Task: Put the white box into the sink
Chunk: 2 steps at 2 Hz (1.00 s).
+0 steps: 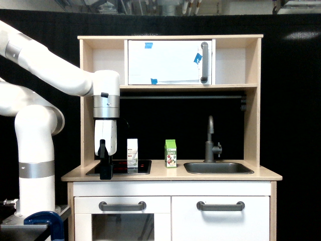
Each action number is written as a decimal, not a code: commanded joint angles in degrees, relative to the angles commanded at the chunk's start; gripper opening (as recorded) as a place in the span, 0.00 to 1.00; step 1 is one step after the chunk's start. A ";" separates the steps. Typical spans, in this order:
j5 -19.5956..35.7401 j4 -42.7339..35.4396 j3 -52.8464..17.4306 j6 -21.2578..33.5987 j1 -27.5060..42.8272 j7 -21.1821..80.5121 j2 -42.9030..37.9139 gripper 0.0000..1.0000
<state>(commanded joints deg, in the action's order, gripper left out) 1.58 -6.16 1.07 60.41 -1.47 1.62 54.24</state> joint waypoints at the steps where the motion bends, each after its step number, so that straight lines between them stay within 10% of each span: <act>1: 1.59 -0.88 1.86 -2.18 6.54 2.12 2.95 1.00; 2: -7.22 -11.09 -3.34 -11.23 13.08 30.03 -17.90 1.00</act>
<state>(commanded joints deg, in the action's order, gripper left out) -5.65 -17.25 -2.26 49.18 11.61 31.65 36.34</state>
